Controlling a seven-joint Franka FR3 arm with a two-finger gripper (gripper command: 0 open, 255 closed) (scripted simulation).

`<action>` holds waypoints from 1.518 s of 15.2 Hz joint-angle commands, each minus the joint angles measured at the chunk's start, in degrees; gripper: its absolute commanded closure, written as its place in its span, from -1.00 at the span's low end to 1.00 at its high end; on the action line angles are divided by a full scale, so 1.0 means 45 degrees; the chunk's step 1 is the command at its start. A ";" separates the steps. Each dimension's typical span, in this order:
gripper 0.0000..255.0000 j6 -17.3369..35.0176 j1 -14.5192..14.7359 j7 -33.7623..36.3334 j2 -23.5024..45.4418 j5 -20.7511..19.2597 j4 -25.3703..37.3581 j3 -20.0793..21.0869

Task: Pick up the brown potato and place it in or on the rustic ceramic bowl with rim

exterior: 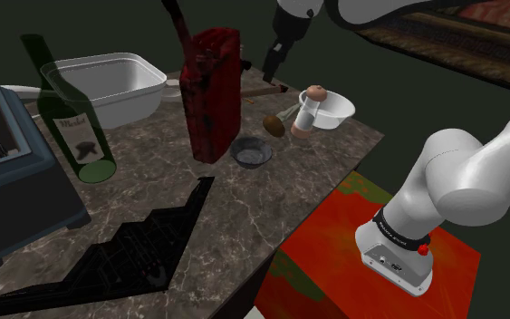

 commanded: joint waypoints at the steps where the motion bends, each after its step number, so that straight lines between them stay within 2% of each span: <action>1: -1.00 0.0000 0.0000 0.0000 0.0000 0.0000 0.0000 0.0000; 2: 1.00 0.0000 0.0000 0.0000 0.0000 0.0000 0.0000 0.0000; 11: 1.00 0.0000 0.0000 0.0000 0.0000 0.0000 0.0000 0.0000; 12: -1.00 0.0000 0.0000 0.0000 0.0000 0.0000 0.0000 0.0000; 23: -1.00 0.4099 -0.1410 0.2471 0.1639 -0.1760 -0.2903 -0.0399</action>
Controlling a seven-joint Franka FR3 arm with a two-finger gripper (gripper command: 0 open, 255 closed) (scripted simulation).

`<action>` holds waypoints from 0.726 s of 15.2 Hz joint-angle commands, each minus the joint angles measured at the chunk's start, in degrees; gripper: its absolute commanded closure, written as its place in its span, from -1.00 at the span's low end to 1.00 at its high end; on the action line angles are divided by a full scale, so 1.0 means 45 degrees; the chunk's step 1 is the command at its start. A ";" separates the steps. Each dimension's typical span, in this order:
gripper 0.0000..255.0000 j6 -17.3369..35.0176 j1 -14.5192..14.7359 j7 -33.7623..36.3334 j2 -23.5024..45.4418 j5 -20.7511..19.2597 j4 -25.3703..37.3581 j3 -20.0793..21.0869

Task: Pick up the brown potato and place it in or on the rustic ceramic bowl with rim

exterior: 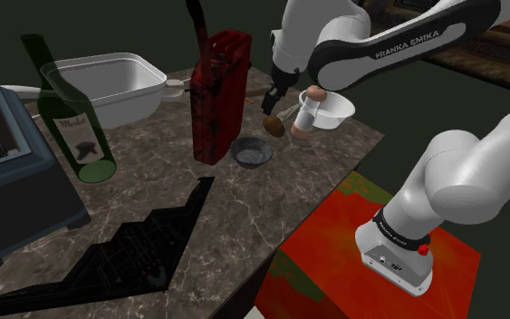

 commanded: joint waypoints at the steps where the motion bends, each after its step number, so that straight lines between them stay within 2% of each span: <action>1: -1.00 0.0891 -0.0344 0.0573 0.0567 -0.0485 -0.0388 -0.0074; 4: -1.00 0.2034 -0.0873 0.1545 0.1443 -0.1319 -0.0807 -0.0132; 11: -1.00 0.3165 -0.1272 0.2137 0.2564 -0.2161 -0.0815 -0.0251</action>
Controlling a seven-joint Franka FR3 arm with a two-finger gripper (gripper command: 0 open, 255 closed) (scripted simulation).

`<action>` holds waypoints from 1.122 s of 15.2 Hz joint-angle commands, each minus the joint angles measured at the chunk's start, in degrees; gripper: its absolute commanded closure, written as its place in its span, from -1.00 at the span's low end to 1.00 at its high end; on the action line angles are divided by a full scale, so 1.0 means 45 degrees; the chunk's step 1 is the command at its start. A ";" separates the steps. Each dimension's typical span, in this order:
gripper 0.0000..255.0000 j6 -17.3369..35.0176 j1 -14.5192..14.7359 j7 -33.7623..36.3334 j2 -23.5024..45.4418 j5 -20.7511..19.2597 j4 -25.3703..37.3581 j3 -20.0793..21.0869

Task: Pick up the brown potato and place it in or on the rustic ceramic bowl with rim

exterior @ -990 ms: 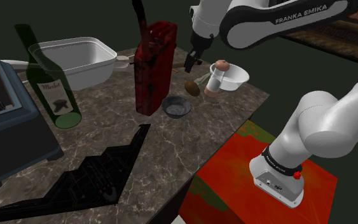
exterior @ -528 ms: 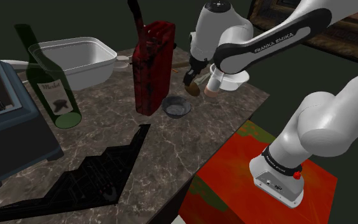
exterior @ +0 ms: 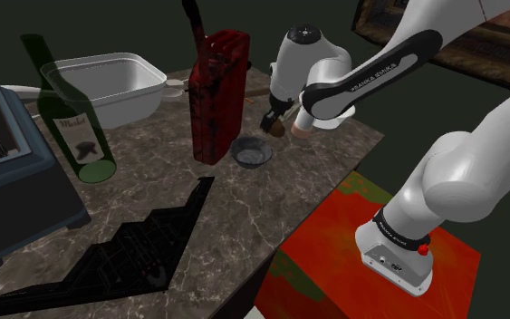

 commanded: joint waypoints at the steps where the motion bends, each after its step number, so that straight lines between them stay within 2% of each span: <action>1: -1.00 0.0442 -0.0154 0.0279 0.0470 -0.0374 0.0030 -0.0035; 9: -1.00 0.0441 -0.0151 0.0280 0.0470 -0.0375 0.0030 -0.0039; 10: 1.00 0.0441 -0.0150 0.0280 0.0469 -0.0375 0.0029 -0.0039; 17: 1.00 0.0440 -0.0150 0.0280 0.0469 -0.0375 0.0030 -0.0039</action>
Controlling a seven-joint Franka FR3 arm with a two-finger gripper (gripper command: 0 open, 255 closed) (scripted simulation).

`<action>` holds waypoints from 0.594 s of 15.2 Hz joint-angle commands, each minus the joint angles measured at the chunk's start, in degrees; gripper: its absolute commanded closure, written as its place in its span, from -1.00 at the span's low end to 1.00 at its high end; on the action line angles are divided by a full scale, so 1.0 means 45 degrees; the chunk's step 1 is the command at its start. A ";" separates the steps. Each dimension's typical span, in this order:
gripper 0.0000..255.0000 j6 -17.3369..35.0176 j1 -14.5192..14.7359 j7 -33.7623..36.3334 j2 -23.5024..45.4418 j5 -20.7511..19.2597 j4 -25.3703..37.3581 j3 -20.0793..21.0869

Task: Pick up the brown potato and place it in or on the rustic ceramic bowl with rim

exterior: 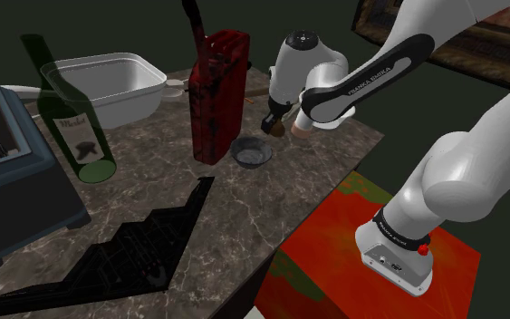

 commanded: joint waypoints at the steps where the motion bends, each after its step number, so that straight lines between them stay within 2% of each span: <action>1: 1.00 -0.0001 0.0000 0.0000 0.0000 0.0000 0.0000 -0.0001; 9: 1.00 -0.1185 0.0296 -0.1020 -0.1012 0.0998 0.0283 -0.0062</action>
